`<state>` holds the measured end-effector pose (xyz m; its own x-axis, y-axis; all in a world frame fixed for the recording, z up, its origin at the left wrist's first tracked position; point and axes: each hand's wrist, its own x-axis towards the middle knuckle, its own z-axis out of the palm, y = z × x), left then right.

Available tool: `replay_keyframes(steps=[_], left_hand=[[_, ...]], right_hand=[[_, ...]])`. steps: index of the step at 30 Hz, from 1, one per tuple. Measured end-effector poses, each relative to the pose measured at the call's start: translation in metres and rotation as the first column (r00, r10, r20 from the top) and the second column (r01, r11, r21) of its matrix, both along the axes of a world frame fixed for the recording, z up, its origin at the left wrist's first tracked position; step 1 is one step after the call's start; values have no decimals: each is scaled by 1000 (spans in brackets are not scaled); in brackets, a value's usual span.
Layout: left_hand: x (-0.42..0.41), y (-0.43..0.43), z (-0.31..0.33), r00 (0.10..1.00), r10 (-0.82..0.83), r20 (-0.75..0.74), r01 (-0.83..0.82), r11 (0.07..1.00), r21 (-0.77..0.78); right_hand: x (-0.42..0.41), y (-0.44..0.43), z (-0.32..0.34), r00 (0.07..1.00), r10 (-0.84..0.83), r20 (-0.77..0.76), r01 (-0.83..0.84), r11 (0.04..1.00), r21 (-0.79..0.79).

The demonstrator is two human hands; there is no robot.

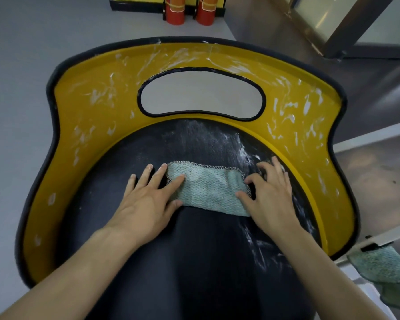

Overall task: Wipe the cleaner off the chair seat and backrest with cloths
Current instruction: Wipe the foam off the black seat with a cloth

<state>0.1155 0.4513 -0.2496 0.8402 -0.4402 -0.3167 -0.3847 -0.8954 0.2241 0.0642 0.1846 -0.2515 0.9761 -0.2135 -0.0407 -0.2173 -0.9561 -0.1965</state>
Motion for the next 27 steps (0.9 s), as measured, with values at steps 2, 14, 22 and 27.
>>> replay_keyframes(steps=[2,14,22,27], left_hand=[[2,3,0,1000,15,5,-15,1000,7],[1,19,0,999,44,3,-44,999,11],[4,35,-2,991,126,-37,-123,989,84],[5,35,-1,992,118,-48,-113,989,94]], right_hand=[[3,6,0,997,-61,-49,63,997,36],[46,95,51,995,32,-95,39,746,665],[41,96,9,911,394,-123,-378,916,138],[34,103,-18,892,393,-224,-407,913,-21]])
